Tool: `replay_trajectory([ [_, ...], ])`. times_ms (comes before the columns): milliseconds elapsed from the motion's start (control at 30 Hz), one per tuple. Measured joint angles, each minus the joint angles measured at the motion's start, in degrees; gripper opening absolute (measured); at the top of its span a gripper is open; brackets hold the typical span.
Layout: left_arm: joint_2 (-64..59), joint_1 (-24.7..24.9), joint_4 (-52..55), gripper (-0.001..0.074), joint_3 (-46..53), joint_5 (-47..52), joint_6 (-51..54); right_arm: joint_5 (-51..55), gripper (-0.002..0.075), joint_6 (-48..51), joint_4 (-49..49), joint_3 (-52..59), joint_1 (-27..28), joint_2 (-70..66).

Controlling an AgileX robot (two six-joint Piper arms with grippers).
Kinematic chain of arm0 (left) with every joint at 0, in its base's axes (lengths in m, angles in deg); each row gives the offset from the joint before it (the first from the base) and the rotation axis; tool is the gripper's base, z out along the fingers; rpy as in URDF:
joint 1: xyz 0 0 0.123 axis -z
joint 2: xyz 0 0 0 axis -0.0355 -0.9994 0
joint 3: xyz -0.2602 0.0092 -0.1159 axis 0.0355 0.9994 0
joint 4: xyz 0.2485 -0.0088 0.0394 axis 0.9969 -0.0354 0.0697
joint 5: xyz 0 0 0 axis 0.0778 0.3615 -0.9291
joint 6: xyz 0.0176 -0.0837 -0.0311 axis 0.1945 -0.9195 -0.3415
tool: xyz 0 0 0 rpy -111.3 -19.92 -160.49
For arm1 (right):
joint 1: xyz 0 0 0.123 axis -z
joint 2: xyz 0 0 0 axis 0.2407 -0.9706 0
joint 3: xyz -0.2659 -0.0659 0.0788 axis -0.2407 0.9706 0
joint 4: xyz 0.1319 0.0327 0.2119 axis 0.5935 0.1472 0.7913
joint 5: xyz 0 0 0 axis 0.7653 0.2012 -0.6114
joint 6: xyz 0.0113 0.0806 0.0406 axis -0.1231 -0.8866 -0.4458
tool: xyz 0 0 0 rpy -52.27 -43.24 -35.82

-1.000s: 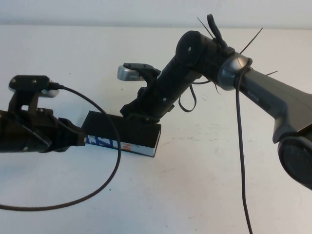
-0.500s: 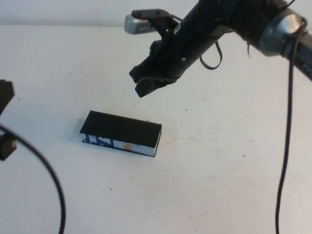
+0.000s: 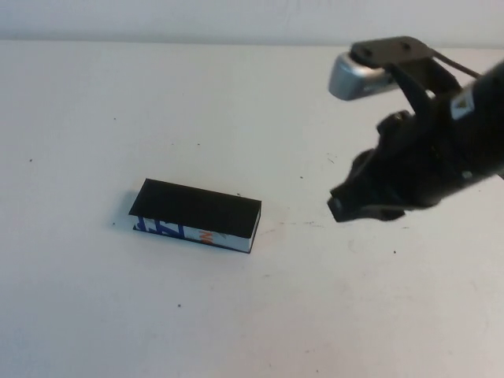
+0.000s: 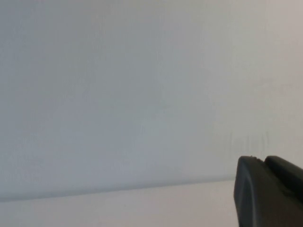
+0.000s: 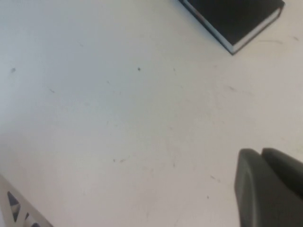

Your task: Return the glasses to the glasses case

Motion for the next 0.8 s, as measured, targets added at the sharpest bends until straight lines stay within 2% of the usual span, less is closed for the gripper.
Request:
replay_trajectory([
  [333,2.34,0.00,-0.09,-0.0004,12.30,-1.51,0.00,-14.56,-0.0008,-1.11,-1.36,27.07,-0.04,23.94],
  [467,2.34,0.10,-0.09,-0.0004,13.50,1.52,0.00,-21.75,-0.0008,-1.11,-1.34,35.43,-0.13,31.92],
  [633,2.34,0.10,-0.09,-0.0004,13.55,4.25,-0.10,-28.77,-0.0010,-1.11,0.01,43.40,-0.13,39.65],
  [800,2.34,0.10,-0.09,-0.0004,13.55,4.53,-0.10,-28.15,-0.0011,-1.11,1.91,47.01,-0.13,42.51],
])
